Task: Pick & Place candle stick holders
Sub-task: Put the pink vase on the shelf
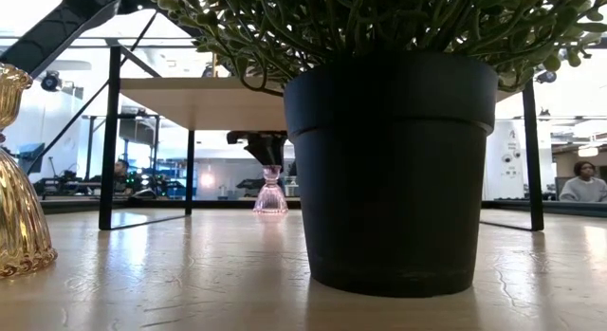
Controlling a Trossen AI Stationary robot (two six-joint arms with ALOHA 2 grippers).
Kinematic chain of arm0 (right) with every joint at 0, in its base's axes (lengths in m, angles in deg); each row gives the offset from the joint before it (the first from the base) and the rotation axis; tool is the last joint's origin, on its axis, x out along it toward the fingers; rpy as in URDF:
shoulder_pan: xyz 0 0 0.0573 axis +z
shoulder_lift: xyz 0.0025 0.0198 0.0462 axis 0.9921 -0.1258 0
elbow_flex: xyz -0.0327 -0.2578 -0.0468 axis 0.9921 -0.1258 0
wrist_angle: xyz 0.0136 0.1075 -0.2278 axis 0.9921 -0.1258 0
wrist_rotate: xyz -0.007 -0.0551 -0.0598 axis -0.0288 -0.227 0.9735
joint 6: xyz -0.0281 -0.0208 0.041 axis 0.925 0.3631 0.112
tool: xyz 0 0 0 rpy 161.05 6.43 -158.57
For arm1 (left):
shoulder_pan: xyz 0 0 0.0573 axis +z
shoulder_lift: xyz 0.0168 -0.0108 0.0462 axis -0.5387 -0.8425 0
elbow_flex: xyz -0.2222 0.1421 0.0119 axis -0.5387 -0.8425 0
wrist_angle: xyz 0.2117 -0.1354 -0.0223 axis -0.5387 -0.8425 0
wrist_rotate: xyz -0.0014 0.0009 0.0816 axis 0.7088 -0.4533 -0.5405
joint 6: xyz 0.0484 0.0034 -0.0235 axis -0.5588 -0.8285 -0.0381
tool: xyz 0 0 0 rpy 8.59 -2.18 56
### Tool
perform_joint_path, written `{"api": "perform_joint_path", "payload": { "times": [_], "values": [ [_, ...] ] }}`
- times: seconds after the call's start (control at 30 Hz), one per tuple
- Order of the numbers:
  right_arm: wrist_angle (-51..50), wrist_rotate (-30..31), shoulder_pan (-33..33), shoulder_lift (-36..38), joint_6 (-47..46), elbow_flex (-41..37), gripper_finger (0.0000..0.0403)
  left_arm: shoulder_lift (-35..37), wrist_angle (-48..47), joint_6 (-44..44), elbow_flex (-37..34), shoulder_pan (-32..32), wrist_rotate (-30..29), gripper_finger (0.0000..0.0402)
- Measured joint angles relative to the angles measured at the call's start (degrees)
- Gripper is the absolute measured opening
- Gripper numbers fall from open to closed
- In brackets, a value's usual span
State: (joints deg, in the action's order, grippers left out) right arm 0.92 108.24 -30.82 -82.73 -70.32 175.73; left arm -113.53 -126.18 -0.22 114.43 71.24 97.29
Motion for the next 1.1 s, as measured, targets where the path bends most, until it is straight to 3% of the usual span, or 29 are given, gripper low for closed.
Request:
{"api": "perform_joint_path", "payload": {
  "times": [0.4, 0.77, 1.1],
  "values": [
    [0.0, 0.0, 0.0, 0.0, 0.0, 0.0, 0.0087, 0.1, -3.1, -1.9, 0.0, -0.2, -3.2, 0.0124],
    [0.0, 0.0, 0.0, 0.0, 0.0, 0.0, 0.0068, 0.1, -5.6, -5.2, -0.1, -0.6, -3.0, 0.0123],
    [0.0, 0.0, 0.0, 0.0, 0.0, 0.0, 0.0083, 0.4, -6.5, -7.6, -1.7, -0.9, -2.0, 0.0118]
  ]
}}
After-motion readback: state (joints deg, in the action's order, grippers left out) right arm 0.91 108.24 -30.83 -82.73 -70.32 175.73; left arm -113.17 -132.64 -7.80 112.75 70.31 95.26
